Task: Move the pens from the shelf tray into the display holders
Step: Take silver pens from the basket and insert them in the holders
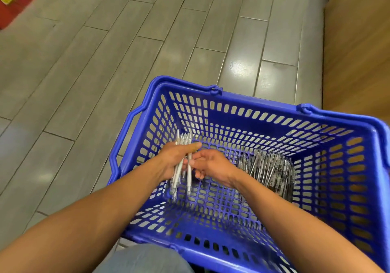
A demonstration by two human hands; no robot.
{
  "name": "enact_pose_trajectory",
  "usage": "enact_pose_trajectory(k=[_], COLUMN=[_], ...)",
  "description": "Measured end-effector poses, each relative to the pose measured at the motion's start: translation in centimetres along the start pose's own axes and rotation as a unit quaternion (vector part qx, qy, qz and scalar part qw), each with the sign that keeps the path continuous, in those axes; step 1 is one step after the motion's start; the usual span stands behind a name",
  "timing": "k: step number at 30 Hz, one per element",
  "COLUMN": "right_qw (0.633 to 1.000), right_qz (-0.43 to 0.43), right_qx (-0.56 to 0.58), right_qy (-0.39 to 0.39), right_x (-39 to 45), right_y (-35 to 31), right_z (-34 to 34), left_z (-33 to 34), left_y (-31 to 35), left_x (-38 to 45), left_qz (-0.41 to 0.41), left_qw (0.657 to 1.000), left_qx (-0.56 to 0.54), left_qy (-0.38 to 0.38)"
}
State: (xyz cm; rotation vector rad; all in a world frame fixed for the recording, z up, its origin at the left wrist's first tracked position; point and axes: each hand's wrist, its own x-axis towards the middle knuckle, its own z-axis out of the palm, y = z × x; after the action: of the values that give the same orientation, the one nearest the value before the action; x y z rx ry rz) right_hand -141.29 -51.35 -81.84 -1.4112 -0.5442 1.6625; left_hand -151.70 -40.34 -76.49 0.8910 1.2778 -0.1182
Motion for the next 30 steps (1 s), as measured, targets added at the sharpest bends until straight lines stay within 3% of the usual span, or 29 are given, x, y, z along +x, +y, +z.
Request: enact_pose_trajectory(k=[4, 11, 12, 14, 16, 18, 21, 25, 28, 30], right_qw=[0.999, 0.993, 0.993, 0.993, 0.955, 0.911, 0.887, 0.856, 0.873, 0.91], right_qz=[-0.018, 0.055, 0.061, 0.068, 0.081, 0.107, 0.136, 0.161, 0.163, 0.125], right_qx=[0.042, 0.098, 0.095, -0.007, -0.202, -0.323, -0.349, -0.414, -0.386, -0.326], right_qy=[0.008, -0.045, -0.022, 0.097, 0.2, 0.232, 0.271, 0.263, 0.249, 0.223], right_x=[0.7, 4.3, 4.9, 6.2, 7.6, 8.5, 9.2, 8.8, 7.7, 6.2], right_y=[-0.5, 0.3, 0.8, 2.0, 3.1, 3.2, 3.1, 3.0, 3.0, 2.5], right_z=[0.2, -0.6, -0.6, -0.1, 1.3, 3.5, 4.9, 4.1, 2.6, 1.9], left_z=[-0.7, -1.0, -1.1, -1.5, -1.8, -2.1, -2.0, -2.2, -2.3, -2.3], left_y=[1.0, -0.3, -0.6, -1.0, -1.0, -1.0, -1.0, -1.2, -1.4, -1.4], left_x=[-0.6, -1.0, -1.3, -1.8, -2.3, -2.5, -2.9, -3.7, -3.8, -3.7], left_qz=[0.025, 0.089, 0.093, 0.094, 0.086, 0.077, 0.058, -0.002, -0.037, -0.043], left_qw=[0.997, 0.964, 0.962, 0.96, 0.961, 0.966, 0.977, 0.99, 0.995, 0.996], left_qx=[0.027, 0.153, 0.16, 0.17, 0.164, 0.144, 0.119, 0.074, 0.029, -0.009], left_qy=[0.061, 0.2, 0.202, 0.203, 0.204, 0.198, 0.169, 0.122, 0.086, 0.082])
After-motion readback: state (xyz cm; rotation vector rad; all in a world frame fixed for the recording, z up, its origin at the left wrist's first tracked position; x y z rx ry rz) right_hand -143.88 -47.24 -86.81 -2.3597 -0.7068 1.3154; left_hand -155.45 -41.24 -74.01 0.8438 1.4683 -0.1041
